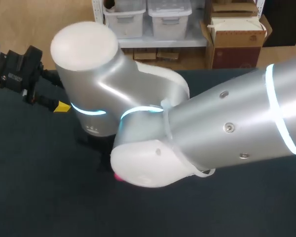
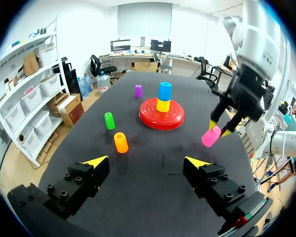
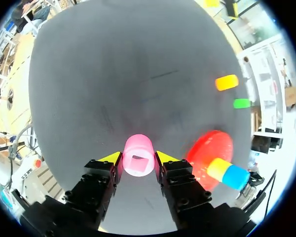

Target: Pick up and stack the cylinders on the red base in this order: pink,purple,orange,green

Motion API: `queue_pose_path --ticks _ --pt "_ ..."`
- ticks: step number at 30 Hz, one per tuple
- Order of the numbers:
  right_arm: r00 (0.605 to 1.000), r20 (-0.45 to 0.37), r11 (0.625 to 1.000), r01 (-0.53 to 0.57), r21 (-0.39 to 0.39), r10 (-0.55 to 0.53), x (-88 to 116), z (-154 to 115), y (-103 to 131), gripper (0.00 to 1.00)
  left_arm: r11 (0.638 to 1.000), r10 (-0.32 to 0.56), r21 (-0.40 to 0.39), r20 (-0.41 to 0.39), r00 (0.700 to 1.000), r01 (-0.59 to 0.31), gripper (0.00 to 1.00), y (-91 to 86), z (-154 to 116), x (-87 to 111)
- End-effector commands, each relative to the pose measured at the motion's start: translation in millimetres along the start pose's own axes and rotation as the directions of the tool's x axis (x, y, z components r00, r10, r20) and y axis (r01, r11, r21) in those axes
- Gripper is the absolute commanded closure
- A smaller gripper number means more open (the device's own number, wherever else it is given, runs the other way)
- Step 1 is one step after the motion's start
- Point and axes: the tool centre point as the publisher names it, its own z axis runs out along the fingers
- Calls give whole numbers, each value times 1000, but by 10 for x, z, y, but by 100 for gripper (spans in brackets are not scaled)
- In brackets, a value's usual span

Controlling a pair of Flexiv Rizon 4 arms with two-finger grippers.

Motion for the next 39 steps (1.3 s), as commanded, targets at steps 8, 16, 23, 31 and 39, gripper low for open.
queue_pose_path --ticks 8,16,23,31,39 --pt "992 87 995 -94 -25 96 355 -609 -731 100 1000 2 -5 3 1000 -2 0 -14 3 10" --pt "992 52 993 -113 -24 114 724 -833 -1368 100 1000 2 -5 3 1000 -2 0 -14 3 10" --pt "996 24 997 -80 -20 81 925 -854 -1804 100 1000 2 -5 3 1000 -2 0 -14 3 10" --pt "999 32 1000 -4 -31 5 877 -756 -2023 100 1000 2 -5 3 1000 -2 0 -14 3 10" --pt "997 22 995 69 -67 -68 766 -665 -2069 100 1000 2 -5 3 1000 -2 0 -14 3 10"
